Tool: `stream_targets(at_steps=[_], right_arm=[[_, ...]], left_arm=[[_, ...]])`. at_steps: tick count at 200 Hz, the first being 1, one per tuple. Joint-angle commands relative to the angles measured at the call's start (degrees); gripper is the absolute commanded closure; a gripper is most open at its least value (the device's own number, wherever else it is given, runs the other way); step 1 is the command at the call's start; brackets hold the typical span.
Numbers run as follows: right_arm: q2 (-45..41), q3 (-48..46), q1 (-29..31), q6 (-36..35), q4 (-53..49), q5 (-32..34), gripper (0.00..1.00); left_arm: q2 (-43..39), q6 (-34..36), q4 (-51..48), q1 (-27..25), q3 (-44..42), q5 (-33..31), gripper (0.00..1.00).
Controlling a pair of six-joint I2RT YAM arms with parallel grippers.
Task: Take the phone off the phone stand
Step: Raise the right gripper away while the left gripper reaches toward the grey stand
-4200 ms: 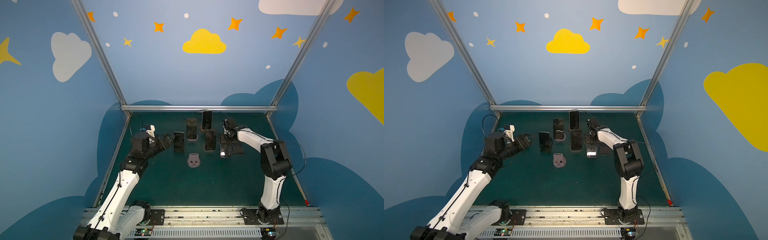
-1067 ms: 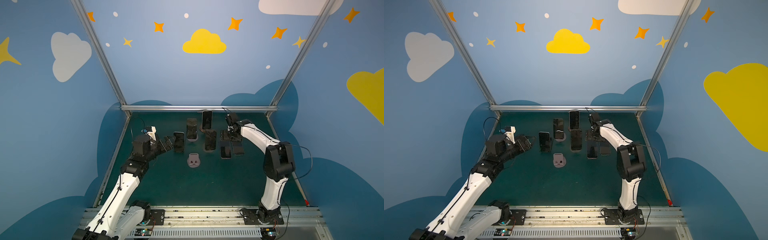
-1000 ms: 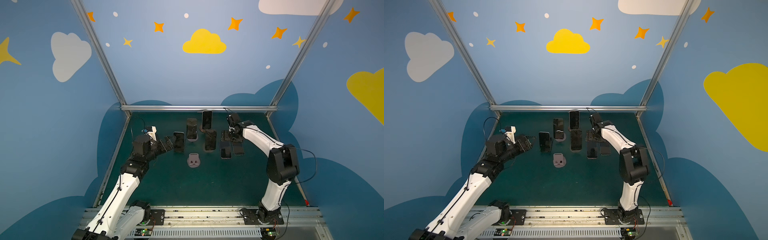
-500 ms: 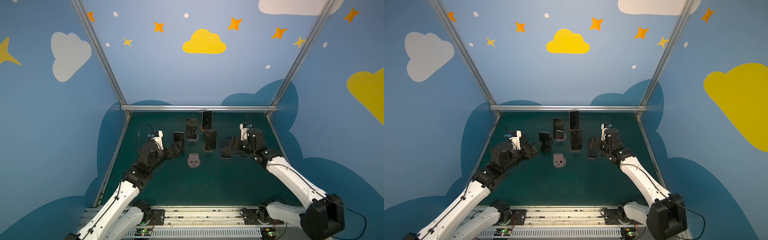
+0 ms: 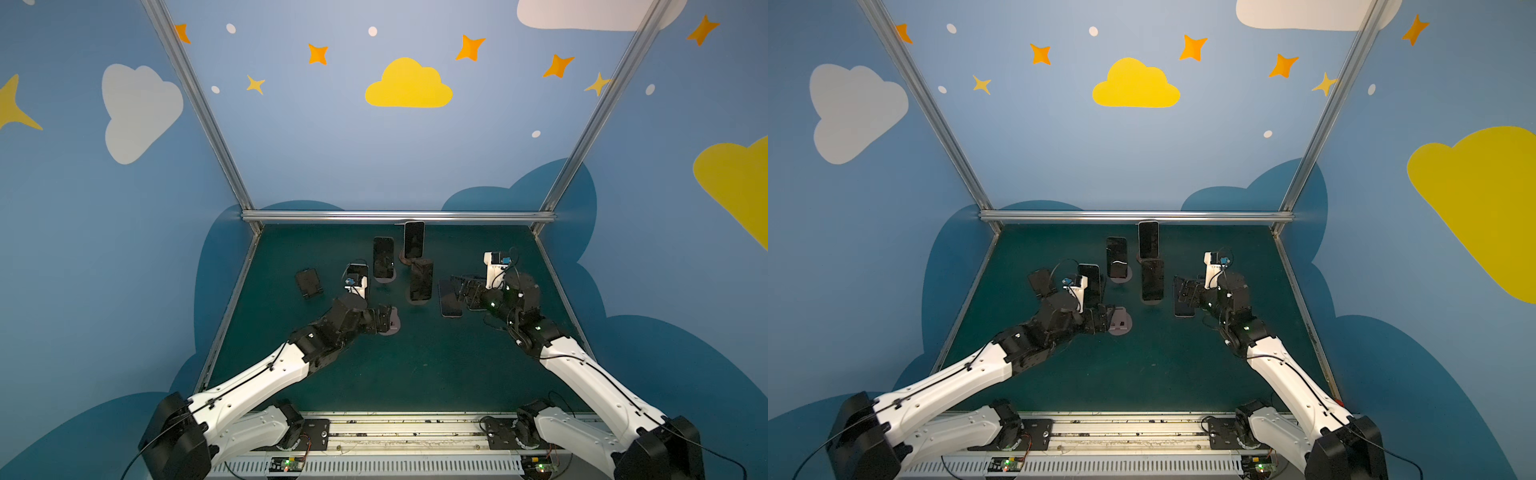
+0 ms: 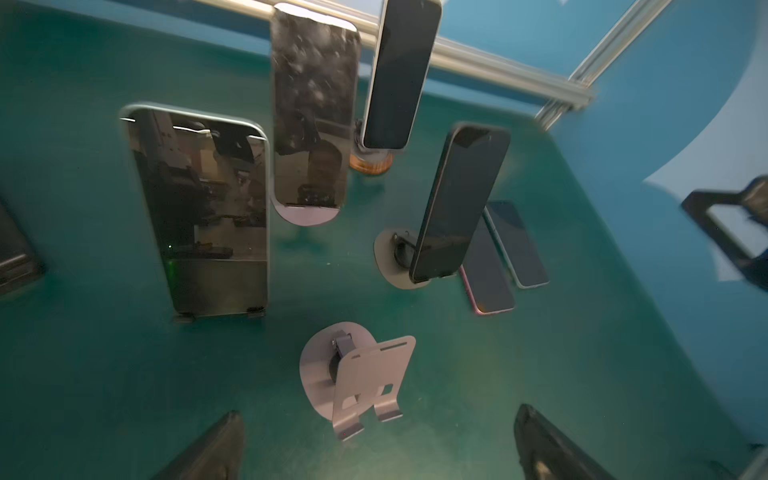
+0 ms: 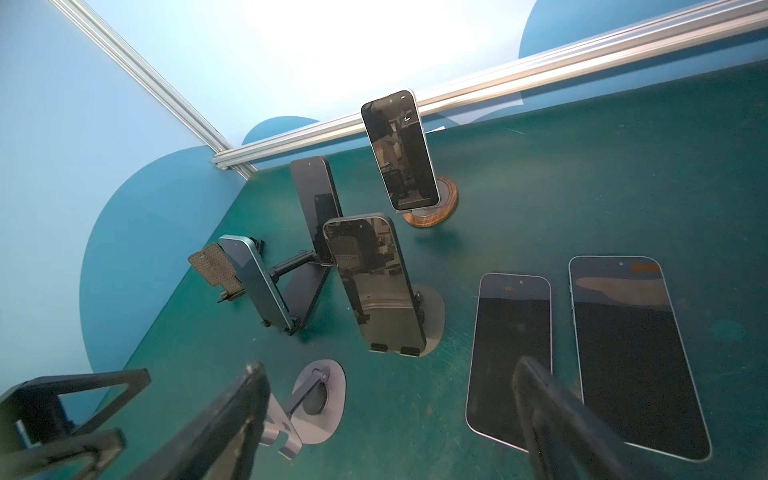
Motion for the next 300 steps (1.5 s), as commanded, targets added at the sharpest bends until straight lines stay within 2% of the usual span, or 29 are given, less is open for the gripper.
stream_targets(at_steps=[1,29,85,104,138,165,191,208,223,247,268,300], right_arm=[[0.95,-0.01,0.28,-1.35,0.17,0.93,0.08],[1.98,0.05,0.14,-1.07,-0.2,1.66,0.08],[1.51,-0.12,0.2,-1.78,-1.38,3.37,0.08],[1.88,-0.13,0.16,-1.89,-1.0,3.61,0.08],[1.22,0.41,0.2,-1.85,-3.02,4.68,0.09],[1.07,-0.39,0.2,-1.34,-1.43,4.58,0.09],[1.2,0.02,0.15,-0.96,-1.47,3.53,0.1],[0.96,0.53,0.15,-1.08,-2.17,3.21,0.1],[0.42,0.49,0.18,-1.18,-2.3,3.25,0.1],[-0.22,-0.03,0.15,-1.24,-2.24,3.82,0.1],[-0.31,-0.22,0.2,-1.23,-2.23,4.13,0.1],[-0.44,-0.37,0.1,-1.31,-2.12,4.44,0.1]], left_arm=[[3.68,-0.91,0.97,-2.55,2.3,-5.14,0.0],[9.54,-4.86,1.93,-3.08,2.02,-4.83,0.0],[19.7,-6.63,-2.15,-3.53,7.79,-4.36,0.0],[23.27,-8.02,-4.72,-3.51,9.83,-5.95,0.01],[25.27,-9.44,-6.59,-3.78,11.21,-9.14,0.16],[26.06,-9.53,-7.06,-3.87,11.75,-10.31,0.2],[27.53,-9.19,-8.89,-3.87,13.52,-10.7,0.3],[27.86,-9.53,-9.16,-3.87,13.79,-11.17,0.29],[28.68,-9.18,-10.24,-3.86,15.04,-10.6,0.18],[29.79,-9.61,-11.13,-4.32,16.08,-11.41,0.1],[31.03,-9.95,-11.69,-4.4,16.83,-12.82,0.11],[33.42,-9.7,-11.97,-4.32,18.36,-15.25,0.18]])
